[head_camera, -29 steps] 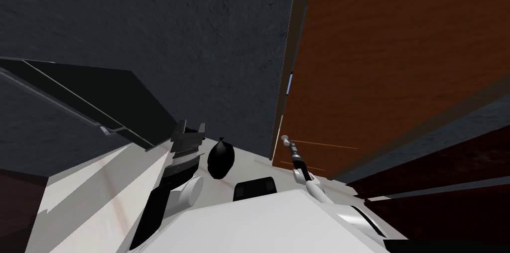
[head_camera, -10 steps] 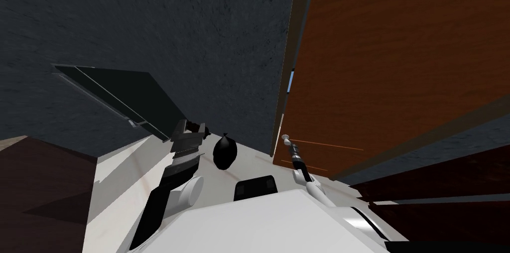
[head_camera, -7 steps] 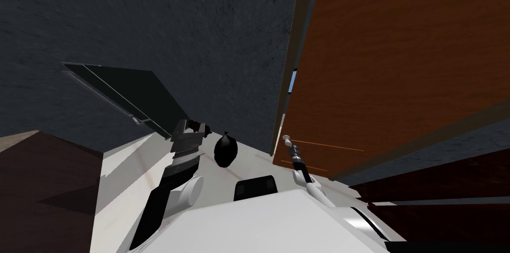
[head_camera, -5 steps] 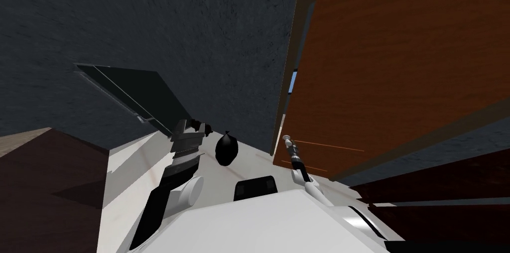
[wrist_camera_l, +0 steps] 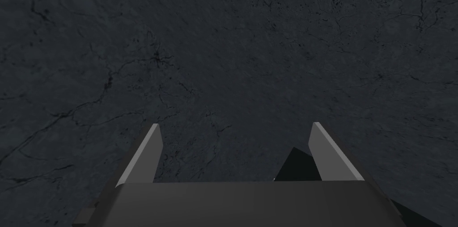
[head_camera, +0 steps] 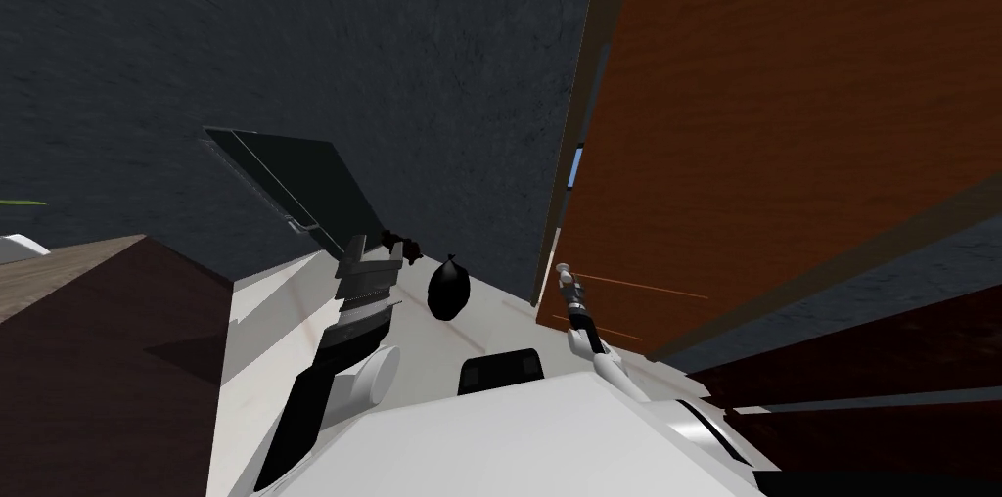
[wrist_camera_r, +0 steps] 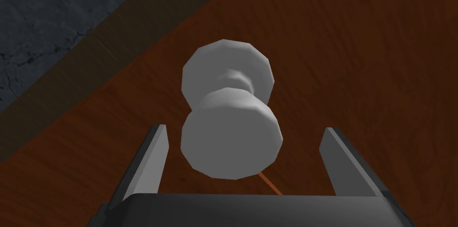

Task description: Pull the door open

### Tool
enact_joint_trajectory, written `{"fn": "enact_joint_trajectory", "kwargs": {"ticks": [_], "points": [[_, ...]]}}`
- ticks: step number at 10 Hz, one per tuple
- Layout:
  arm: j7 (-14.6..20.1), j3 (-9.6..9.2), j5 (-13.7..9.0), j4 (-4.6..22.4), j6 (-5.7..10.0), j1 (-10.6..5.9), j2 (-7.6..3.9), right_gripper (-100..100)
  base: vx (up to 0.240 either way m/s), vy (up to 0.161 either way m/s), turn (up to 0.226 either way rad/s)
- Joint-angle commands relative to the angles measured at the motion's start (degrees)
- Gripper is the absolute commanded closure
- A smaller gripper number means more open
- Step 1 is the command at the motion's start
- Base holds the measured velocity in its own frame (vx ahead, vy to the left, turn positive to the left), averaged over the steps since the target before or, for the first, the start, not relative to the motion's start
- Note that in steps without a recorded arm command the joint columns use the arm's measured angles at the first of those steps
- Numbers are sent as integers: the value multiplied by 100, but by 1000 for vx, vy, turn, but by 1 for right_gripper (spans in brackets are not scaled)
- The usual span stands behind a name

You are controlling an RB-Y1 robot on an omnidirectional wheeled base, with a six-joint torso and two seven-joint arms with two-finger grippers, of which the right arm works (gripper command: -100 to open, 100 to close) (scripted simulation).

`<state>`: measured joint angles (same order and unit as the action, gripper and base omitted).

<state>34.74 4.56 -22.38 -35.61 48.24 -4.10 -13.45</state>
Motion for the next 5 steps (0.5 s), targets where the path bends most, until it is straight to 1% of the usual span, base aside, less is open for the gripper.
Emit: {"fn": "enact_joint_trajectory", "kwargs": {"ticks": [1,3,4,5], "points": [[169,-17,-56,-22,-9,-5,20,-100,-51,-12,20],[544,-80,-248,-42,-3,-37,81,-100,-67,-15,51],[610,-80,-248,-42,-3,-37,81,-100,-58,-11,25],[835,-113,-347,-53,0,-54,112,-100,-54,-1,30]]}}
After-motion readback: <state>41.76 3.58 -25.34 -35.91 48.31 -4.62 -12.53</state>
